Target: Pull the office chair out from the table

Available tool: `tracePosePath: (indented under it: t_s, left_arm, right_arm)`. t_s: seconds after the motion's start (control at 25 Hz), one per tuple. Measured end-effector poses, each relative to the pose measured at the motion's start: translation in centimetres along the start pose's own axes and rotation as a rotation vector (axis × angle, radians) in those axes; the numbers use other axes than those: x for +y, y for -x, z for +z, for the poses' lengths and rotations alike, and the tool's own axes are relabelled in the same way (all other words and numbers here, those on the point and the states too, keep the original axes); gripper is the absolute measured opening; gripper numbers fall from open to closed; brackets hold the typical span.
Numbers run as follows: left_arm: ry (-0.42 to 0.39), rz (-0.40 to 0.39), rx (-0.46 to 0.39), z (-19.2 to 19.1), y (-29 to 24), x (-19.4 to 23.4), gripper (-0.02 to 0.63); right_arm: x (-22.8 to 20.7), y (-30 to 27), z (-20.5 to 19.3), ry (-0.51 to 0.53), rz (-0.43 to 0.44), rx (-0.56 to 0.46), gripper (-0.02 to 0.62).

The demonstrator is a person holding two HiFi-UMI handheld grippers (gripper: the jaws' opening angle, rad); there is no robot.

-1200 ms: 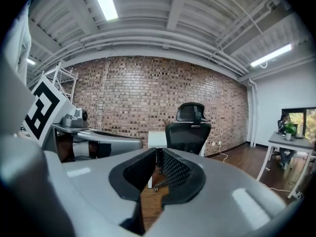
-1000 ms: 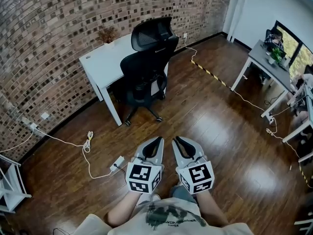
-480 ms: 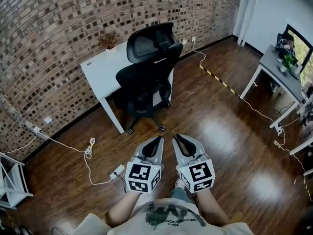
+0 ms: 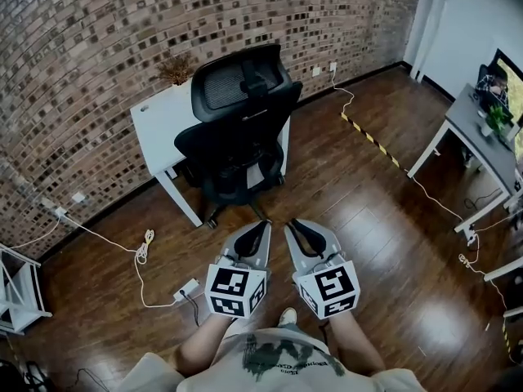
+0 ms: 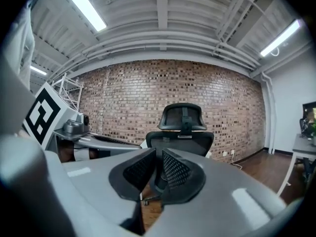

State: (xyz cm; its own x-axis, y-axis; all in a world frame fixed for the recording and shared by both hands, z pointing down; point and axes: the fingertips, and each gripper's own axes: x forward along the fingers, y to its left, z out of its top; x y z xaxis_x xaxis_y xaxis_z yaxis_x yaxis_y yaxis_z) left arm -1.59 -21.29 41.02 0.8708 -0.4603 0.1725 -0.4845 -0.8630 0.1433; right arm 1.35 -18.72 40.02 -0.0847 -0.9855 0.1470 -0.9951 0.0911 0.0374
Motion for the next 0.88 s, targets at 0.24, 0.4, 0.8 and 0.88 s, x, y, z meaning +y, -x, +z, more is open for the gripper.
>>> tracePosePath:
  t_s: [0.24,0.4,0.8,0.88]
  left_arm:
    - [-0.017,0.042,-0.014,1.5,-4.1,-0.9,0.015]
    - [-0.032,0.068,-0.028,2.4,-6.0,-0.8,0.015]
    - [-0.006,0.19,-0.07,4.0,-10.0,4.8,0.015]
    - [0.0,0.209,-0.087,4.7,-11.0,6.4,0.017]
  right_arm:
    - [-4.4,-0.6,1.1,-0.001,0.054,-0.035,0.026]
    - [-6.6,-1.7,1.4,0.0,0.077,-0.038,0.055]
    - [-10.3,-7.2,1.9,0.027,0.156,-0.044,0.055]
    - [-11.1,-8.9,2.1,0.036,0.17,-0.043,0.055]
